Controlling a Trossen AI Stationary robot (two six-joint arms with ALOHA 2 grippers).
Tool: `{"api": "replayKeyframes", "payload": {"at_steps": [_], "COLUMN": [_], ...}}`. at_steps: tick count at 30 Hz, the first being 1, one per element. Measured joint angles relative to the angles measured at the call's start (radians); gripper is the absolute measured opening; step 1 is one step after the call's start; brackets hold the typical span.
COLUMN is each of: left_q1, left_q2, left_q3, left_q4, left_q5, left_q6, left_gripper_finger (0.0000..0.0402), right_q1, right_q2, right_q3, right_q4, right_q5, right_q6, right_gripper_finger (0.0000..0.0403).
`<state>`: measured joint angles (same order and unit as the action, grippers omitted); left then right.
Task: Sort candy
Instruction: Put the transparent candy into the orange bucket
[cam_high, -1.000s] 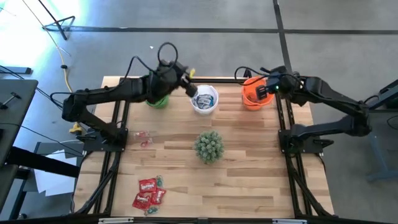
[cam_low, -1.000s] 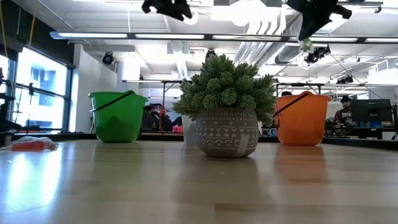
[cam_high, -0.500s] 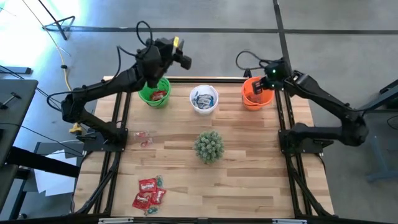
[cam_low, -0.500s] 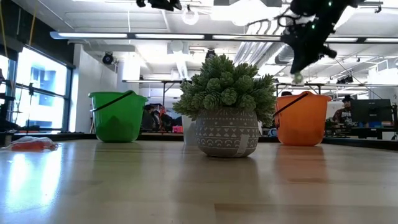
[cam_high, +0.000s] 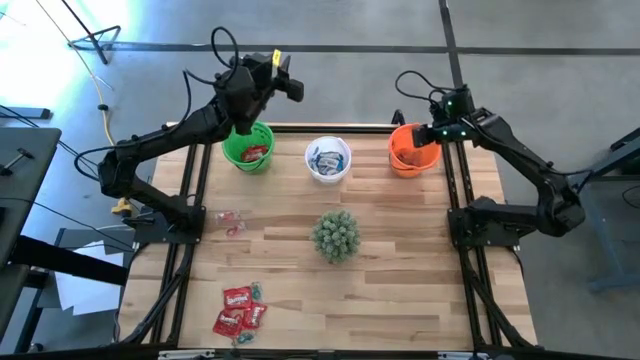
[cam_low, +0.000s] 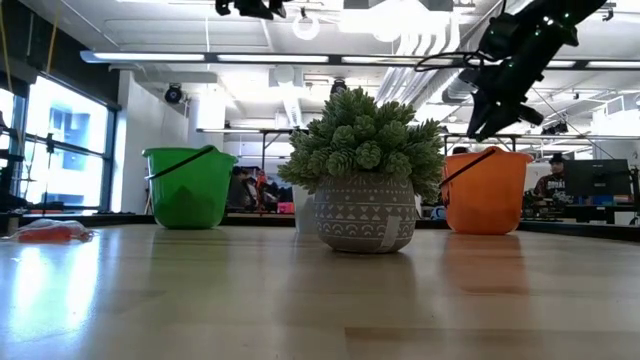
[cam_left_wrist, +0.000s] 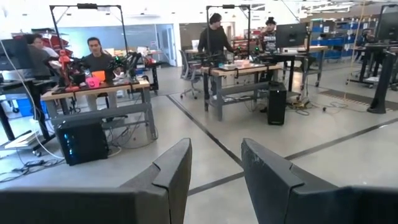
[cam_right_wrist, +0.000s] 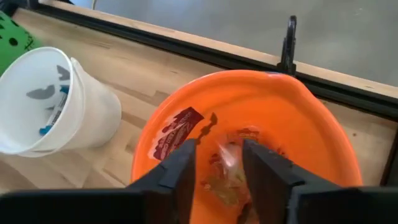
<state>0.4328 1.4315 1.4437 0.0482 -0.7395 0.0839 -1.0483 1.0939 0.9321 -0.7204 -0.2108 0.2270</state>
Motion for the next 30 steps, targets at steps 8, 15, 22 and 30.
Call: {"api": "replayKeyframes", "payload": {"at_steps": [8,15,22,30], "left_q1": [-0.033,-0.046,-0.187,-0.447], "left_q2": [-0.016,-0.07,-0.066,-0.119], "left_q3": [0.0,0.0,-0.072,-0.343], "left_q4": [-0.225,-0.778,-1.341,-1.418], "left_q5": [0.057,0.476,0.62,0.788], "left_q6": [-0.061,-0.518,-0.645,-0.562], "left_gripper_finger": [0.0129,0.0129,0.0129,0.0129], "right_q1": [0.001,0.031,0.222,0.418], "right_q2": [0.0,0.0,0.0,-0.001], "right_q3": [0.001,0.001,0.001,0.002], "right_q4": [-0.002,0.002,0.096,0.168], "right_q5": [-0.035,-0.201,-0.182,-0.11], "right_q6": [-0.011,0.008,0.067,0.19], "right_gripper_finger": [0.0171,0.0168,0.0165,0.0165]}}
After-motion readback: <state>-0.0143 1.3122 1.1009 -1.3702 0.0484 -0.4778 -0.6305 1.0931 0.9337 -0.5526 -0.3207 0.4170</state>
